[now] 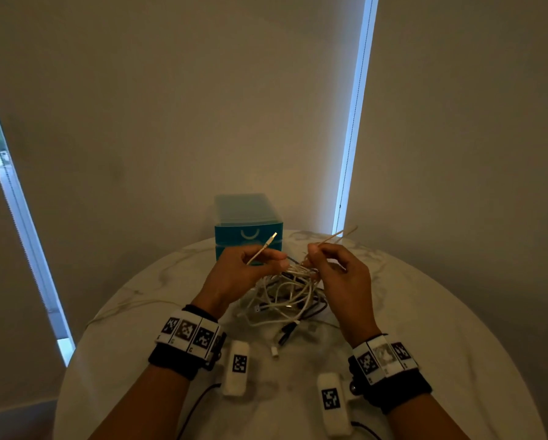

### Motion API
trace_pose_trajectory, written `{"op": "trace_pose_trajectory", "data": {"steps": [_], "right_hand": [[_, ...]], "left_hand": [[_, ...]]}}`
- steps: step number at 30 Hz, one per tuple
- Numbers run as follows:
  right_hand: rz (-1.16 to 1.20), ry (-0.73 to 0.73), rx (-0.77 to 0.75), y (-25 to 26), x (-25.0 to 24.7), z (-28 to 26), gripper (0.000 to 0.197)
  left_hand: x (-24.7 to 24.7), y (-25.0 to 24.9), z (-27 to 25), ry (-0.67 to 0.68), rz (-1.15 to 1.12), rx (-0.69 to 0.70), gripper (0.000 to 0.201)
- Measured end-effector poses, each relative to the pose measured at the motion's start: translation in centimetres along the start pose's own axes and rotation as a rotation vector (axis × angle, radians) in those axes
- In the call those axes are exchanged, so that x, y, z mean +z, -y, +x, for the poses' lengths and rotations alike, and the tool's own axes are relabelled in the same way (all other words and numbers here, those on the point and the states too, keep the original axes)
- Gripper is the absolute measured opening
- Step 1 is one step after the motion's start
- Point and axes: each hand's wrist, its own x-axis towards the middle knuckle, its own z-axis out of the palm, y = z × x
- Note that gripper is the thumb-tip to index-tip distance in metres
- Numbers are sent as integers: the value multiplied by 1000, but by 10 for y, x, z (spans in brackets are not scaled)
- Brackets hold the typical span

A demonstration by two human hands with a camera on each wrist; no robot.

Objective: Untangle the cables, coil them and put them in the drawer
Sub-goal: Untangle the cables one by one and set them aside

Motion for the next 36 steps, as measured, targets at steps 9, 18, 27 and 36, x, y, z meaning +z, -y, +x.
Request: {"op": "trace_pose_trajectory", "data": {"steps": [9, 18, 27, 36], "right_hand": [[27, -7, 93, -4, -2, 2, 13], [31, -169, 117, -12, 0, 4, 13], [54, 120, 169, 1, 8, -5, 18], [172, 27, 214, 5, 6, -6, 19]], "left_hand": [[4, 3, 0, 173, 214, 114, 13], [-6, 2, 0, 218, 473, 67, 28], [3, 1, -2, 73, 318, 276, 6], [-5, 8, 1, 186, 571, 110, 53]]}}
